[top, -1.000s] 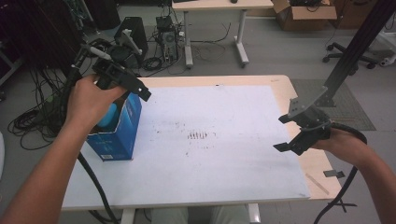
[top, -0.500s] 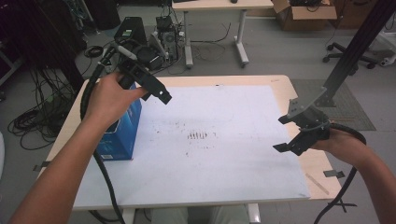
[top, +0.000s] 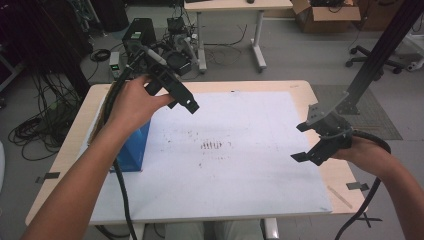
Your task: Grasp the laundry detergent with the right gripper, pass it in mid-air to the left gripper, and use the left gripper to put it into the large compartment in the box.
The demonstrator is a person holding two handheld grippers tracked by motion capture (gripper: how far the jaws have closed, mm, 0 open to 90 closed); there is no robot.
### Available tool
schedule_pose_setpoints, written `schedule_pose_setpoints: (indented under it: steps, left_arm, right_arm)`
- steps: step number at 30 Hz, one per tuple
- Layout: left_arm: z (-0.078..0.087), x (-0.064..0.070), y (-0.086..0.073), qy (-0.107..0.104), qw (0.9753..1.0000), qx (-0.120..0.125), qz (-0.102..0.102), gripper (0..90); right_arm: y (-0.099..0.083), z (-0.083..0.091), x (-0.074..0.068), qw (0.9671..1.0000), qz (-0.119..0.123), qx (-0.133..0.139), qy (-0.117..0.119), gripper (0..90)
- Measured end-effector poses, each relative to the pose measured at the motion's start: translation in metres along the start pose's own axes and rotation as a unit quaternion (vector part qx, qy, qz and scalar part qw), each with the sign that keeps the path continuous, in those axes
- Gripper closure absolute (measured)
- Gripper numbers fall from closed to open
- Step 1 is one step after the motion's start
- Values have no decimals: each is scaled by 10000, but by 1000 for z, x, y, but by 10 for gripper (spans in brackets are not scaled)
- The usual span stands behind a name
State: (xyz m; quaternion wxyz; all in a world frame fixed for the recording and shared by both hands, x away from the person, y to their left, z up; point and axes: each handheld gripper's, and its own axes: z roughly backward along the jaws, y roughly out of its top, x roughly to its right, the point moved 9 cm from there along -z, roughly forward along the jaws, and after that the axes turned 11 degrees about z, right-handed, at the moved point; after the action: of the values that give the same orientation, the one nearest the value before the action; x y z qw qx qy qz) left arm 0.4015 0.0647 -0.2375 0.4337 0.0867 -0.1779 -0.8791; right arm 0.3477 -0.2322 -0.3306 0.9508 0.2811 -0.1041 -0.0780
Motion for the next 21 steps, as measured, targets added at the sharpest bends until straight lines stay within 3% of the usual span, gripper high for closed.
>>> schedule_pose_setpoints:
  steps: [6, 13, 21]
  left_arm:
    - [-9, 9, 11, -87, 9994, -68, -323, 64]
    - [-18, 17, 15, -159, 9984, -167, -523, 64]
    - [-29, 28, 16, -227, 9956, -243, -880, 64]
  right_arm:
    - [1, -1, 0, 10000, 0, 6, -1, 51]
    - [0, 0, 1, 10000, -14, -3, 4, 51]
    - [1, -4, 2, 10000, -14, -8, 37, 51]
